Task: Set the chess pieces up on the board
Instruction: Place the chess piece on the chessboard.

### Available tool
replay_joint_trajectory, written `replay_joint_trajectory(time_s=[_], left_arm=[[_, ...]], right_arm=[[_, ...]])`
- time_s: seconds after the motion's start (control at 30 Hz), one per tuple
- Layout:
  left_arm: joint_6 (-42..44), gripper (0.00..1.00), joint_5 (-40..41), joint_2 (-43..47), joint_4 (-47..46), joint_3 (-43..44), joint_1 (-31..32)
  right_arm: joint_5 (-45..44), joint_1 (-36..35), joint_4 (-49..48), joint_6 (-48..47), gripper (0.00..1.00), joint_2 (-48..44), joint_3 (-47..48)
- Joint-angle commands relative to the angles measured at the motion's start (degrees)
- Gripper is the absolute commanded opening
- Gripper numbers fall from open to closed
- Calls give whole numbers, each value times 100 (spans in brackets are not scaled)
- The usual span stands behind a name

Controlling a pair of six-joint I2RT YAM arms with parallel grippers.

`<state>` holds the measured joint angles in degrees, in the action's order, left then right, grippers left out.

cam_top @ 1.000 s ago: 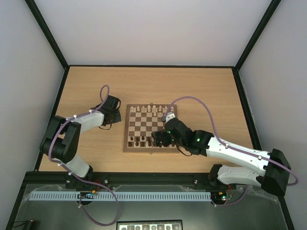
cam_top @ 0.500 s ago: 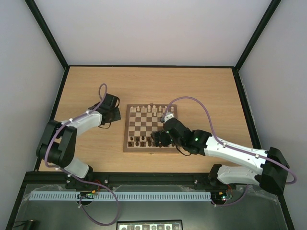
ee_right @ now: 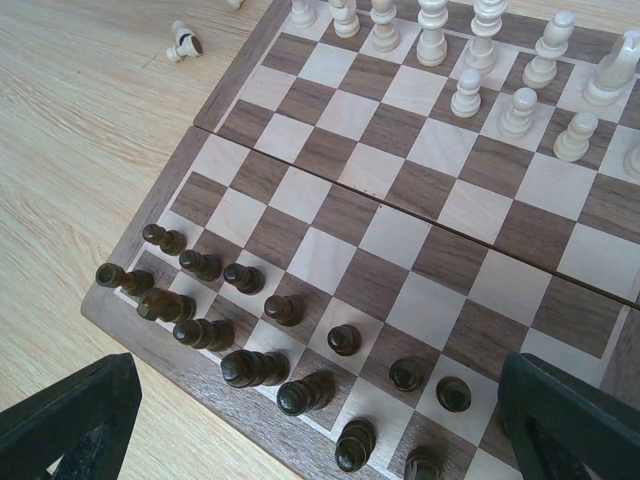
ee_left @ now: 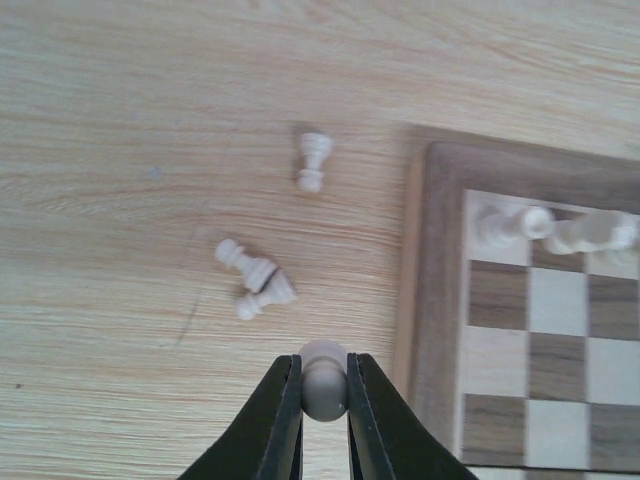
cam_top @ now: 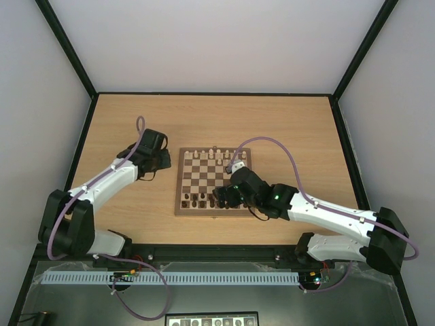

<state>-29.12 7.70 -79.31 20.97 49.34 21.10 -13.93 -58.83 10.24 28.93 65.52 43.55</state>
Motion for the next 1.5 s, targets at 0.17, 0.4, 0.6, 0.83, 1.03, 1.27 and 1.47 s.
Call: replay_joint_trajectory(time_s=[0.17,0.4,0.6,0.83,1.03,1.27,1.47], left_arm=[[59,9,200,-287,647,931,818],[42,9,237,-885,645,1549,1430],[-51,9,379,-1507,499,2026,1839],[-170,11,441,-2057,142,2197,2138],[-211,11,601,-2410,33,2373,2352],[-193,11,789,-2766,56,2648,2407],[-180,11,969,-2925,-15,2702,2407]], right_arm=[[-250,29,327,-32,98,-286,141],[-580,124,701,114,99,-694,81],[-499,460,805,164,99,-1192,-63],[-512,504,890,144,99,-1371,-142],[-462,528,875,131,99,-1466,-221],[-401,539,849,111,99,-1511,-250],[-359,563,822,89,99,-1520,-268]])
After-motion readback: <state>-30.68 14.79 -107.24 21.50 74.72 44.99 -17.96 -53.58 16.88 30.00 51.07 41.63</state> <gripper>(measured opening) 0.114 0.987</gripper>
